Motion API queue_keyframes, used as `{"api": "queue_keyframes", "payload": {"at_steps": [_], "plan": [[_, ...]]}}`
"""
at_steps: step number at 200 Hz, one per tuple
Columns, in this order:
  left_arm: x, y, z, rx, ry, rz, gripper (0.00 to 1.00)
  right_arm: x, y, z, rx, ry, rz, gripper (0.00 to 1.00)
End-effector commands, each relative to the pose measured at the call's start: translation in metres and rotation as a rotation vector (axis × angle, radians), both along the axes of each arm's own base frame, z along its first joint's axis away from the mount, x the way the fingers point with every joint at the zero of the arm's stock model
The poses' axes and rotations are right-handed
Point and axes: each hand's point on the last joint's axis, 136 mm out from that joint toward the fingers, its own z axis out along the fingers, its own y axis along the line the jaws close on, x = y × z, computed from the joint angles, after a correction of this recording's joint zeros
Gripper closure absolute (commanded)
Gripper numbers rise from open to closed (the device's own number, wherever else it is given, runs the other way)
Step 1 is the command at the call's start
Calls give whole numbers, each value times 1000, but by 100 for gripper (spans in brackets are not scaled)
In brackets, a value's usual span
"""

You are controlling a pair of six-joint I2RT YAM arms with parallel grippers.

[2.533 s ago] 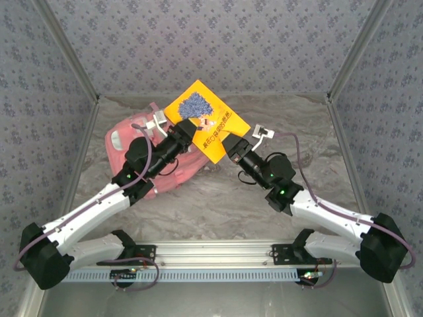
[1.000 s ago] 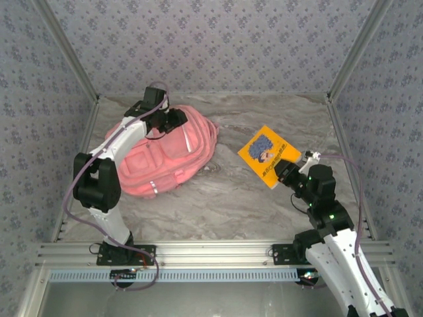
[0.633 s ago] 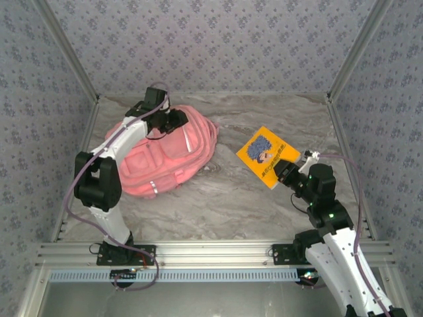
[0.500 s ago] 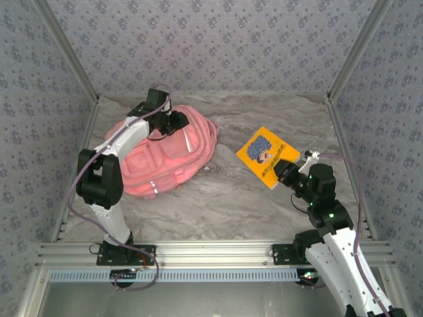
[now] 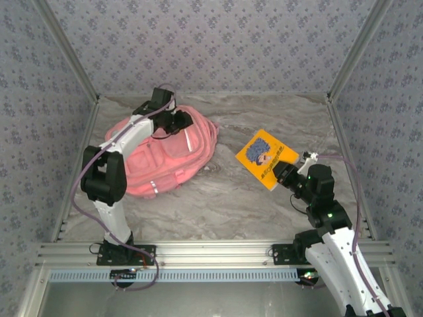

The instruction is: Pack the student bag

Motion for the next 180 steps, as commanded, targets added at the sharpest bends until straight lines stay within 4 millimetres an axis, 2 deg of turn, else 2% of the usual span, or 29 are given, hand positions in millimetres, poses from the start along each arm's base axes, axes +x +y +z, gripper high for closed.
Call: {"api": "queue_keyframes", "payload": {"at_steps": [1,26,41,54,75,103,127,139,143,180], "plan": [[7,-8,-3,15,-1,-30,65,5,3,33,45,-115,12,100],[11,-6,-17,67,47,-37,66,4,2,33,32,-113,10,100],[11,-3,-25,104,81,-38,71,4,1,32,25,-107,4,100],[12,-3,-30,120,98,-45,79,4,1,31,24,-105,4,100],[12,-4,-33,129,112,-59,98,4,2,31,19,-102,10,100],[8,-21,-17,133,75,-120,100,2,-2,30,-18,-98,2,100],[-4,-50,-1,118,55,-211,100,0,-10,31,-82,-89,-22,100],[-16,-66,5,102,59,-266,100,-2,-16,33,-128,-89,-40,100],[-17,-73,17,89,35,-285,100,-2,-18,35,-144,-92,-46,100],[-60,-115,62,73,-19,-464,100,-6,-38,42,-249,-59,-120,100]]}}
